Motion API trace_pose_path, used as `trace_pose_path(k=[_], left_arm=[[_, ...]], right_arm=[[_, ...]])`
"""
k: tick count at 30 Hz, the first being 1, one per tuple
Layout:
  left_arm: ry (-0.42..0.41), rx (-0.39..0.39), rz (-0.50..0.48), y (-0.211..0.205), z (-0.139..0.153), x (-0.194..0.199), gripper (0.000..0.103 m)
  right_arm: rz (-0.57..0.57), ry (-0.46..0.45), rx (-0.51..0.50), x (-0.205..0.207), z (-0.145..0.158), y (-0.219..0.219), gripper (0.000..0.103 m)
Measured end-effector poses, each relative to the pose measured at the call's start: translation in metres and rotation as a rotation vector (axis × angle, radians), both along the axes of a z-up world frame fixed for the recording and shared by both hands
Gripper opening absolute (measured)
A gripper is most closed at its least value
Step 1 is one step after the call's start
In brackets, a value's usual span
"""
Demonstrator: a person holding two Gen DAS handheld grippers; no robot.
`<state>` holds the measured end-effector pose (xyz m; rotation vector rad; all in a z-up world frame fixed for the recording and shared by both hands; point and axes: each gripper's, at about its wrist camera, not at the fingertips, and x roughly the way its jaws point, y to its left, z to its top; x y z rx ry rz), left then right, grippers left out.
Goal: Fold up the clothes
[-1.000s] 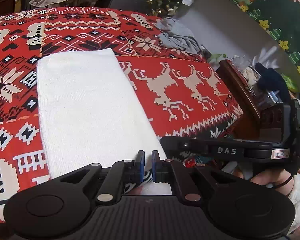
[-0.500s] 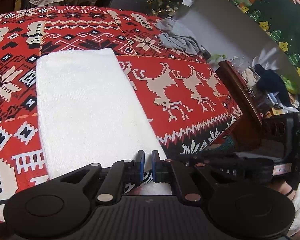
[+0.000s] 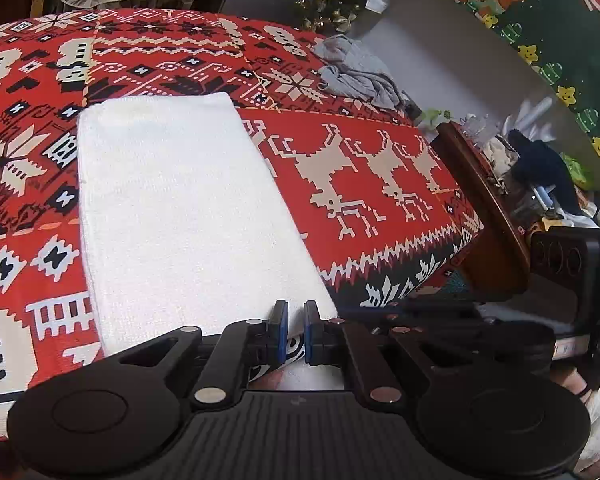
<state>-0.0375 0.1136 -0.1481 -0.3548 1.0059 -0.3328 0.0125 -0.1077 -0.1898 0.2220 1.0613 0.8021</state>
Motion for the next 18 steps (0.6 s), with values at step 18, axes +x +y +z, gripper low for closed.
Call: trace_pose_path(k=[18], left_arm=[[-0.069, -0.026, 0.163, 0.046, 0.013, -0.023, 0.025]], right_arm=[[0.006, -0.058, -0.054, -0.007, 0.013, -0.006, 0.012]])
